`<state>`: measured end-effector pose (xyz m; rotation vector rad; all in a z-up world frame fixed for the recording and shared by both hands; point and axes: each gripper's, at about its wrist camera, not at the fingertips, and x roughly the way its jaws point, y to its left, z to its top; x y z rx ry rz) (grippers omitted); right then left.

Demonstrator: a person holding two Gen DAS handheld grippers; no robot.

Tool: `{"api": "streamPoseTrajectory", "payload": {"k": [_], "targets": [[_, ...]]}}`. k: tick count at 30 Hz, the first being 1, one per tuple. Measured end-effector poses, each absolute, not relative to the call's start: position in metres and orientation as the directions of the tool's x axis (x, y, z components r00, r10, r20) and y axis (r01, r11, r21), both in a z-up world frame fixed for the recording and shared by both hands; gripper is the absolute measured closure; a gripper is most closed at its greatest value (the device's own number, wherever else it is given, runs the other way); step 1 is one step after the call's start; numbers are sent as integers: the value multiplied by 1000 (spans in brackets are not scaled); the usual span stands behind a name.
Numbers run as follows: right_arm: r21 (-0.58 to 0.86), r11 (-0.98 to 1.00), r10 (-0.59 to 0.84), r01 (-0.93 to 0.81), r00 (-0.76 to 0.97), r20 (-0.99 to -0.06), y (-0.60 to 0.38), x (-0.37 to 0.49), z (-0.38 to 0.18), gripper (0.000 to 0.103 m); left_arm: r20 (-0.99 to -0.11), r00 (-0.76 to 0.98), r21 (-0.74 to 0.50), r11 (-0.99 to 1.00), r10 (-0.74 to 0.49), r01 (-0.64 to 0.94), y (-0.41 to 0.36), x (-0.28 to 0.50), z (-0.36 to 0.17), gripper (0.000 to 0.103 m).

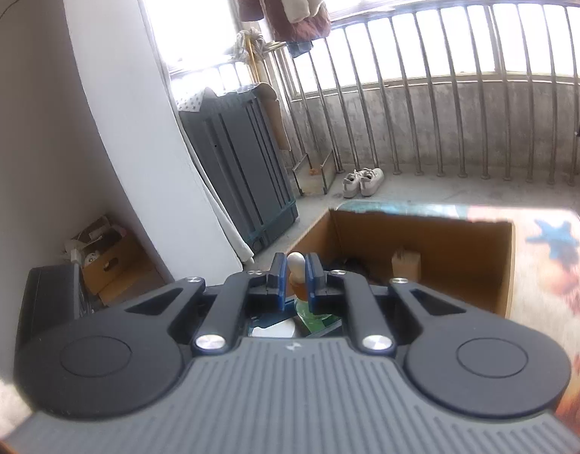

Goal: Organize rigid objects
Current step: 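Carry the dropper bottle with the right gripper into the box and release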

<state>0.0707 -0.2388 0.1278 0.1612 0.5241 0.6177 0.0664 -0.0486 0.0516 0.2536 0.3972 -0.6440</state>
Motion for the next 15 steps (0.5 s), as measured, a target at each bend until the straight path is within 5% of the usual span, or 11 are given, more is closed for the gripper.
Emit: {"api": "streamPoseTrajectory", "payload": {"k": [15], "targets": [[521,750,662,-408,447,-603,-247,249,51,94,-741,556,-47,855,-377,517,-92,206,-20,70]]}}
